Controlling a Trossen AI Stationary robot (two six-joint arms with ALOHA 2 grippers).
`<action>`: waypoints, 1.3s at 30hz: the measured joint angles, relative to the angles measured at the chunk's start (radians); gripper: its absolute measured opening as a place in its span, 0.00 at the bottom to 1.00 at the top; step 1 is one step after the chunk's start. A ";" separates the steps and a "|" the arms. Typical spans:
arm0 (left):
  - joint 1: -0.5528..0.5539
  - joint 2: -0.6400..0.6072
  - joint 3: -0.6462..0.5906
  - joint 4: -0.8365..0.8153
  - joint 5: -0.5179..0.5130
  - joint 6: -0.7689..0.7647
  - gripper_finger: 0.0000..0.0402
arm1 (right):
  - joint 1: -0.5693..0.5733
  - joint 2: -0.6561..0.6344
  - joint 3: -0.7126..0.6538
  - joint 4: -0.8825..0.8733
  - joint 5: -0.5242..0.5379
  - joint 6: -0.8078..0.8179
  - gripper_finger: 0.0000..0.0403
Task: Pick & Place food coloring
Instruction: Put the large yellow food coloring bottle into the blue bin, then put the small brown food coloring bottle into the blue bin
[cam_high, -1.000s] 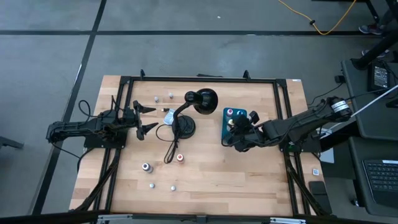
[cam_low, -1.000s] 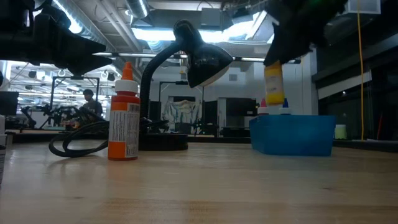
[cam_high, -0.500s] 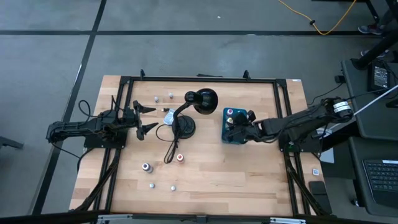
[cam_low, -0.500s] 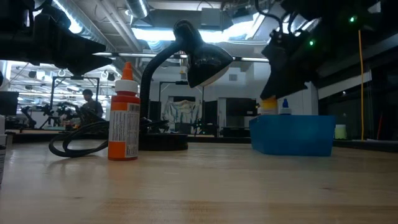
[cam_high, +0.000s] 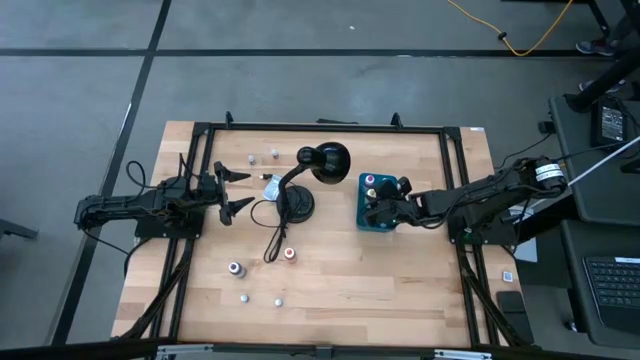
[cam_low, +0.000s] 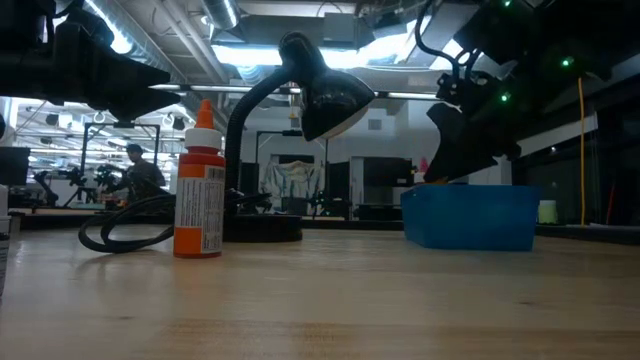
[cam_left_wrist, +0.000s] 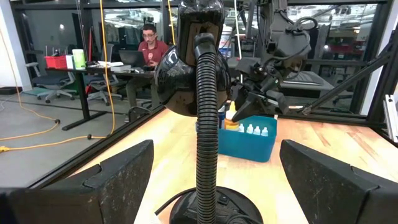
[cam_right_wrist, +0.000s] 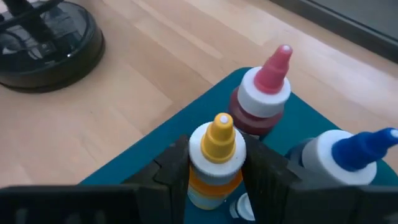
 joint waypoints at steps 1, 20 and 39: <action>0.000 0.000 0.000 0.000 0.000 0.000 0.86 | 0.000 0.000 -0.001 0.003 0.000 -0.011 0.32; 0.000 0.000 0.000 0.000 0.000 0.000 0.86 | -0.002 -0.001 -0.001 0.076 0.018 -0.071 0.53; 0.000 0.000 0.000 0.000 0.000 0.000 0.86 | -0.001 -0.008 0.161 0.073 0.007 -0.217 0.57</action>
